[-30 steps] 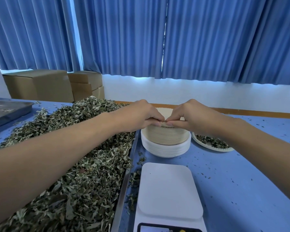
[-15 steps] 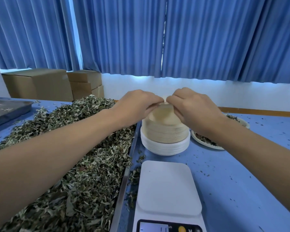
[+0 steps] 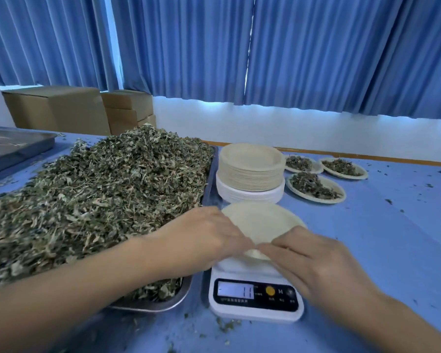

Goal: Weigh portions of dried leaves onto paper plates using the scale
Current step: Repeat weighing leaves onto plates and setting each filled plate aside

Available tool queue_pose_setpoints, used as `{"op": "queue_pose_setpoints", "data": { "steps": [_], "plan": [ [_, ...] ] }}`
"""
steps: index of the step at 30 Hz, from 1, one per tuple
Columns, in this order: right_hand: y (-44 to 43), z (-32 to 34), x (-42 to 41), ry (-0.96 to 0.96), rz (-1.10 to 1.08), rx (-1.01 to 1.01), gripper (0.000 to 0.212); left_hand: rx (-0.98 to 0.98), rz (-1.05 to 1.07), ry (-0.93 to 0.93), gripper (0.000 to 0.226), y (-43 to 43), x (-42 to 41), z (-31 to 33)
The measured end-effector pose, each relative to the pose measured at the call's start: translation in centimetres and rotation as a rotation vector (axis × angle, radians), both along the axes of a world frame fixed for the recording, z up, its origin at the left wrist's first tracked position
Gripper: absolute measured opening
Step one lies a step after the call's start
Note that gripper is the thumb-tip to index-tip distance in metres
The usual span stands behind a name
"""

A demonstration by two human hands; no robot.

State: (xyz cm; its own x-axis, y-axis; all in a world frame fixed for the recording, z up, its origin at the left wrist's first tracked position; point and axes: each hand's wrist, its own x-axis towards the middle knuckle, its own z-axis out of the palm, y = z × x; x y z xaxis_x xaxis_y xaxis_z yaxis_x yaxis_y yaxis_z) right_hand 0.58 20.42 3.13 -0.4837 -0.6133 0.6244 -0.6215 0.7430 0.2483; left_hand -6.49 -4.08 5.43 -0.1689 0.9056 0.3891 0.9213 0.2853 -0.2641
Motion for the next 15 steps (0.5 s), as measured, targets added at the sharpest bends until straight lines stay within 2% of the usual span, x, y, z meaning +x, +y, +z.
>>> {"op": "queue_pose_setpoints", "data": {
  "steps": [2, 5, 7, 10, 12, 13, 15],
  "plan": [
    [0.1, -0.8, 0.1, -0.119, -0.001, -0.017, 0.022, -0.066, 0.066, -0.166, 0.024, 0.0, 0.0, -0.2],
    [0.9, -1.2, -0.2, -0.262, -0.081, -0.302, 0.039, 0.064, 0.169, -0.410, 0.043, -0.6, -0.3, 0.5],
    [1.7, -0.8, -1.0, -0.319, -0.125, -0.524, 0.044, 0.207, 0.213, -0.377, 0.047, -1.3, -1.0, 0.9],
    [2.8, -0.4, -3.0, -0.346, -0.194, -0.838, 0.041, 0.322, 0.480, -0.220, 0.041, -2.7, -3.0, 1.3],
    [3.7, -1.0, -4.3, -0.384, -0.261, -1.072, 0.038, 0.238, 0.795, -0.230, 0.045, -3.7, -4.7, 1.2],
    [4.1, -1.6, -4.7, -0.393, -0.298, -1.152, 0.038, 0.135, 0.948, -0.325, 0.056, -4.1, -5.4, 1.0],
    [4.9, -2.9, -5.1, -0.426, -0.352, -1.212, 0.040, -0.091, 1.110, -0.501, 0.079, -4.6, -6.1, 0.4]
  ]
}}
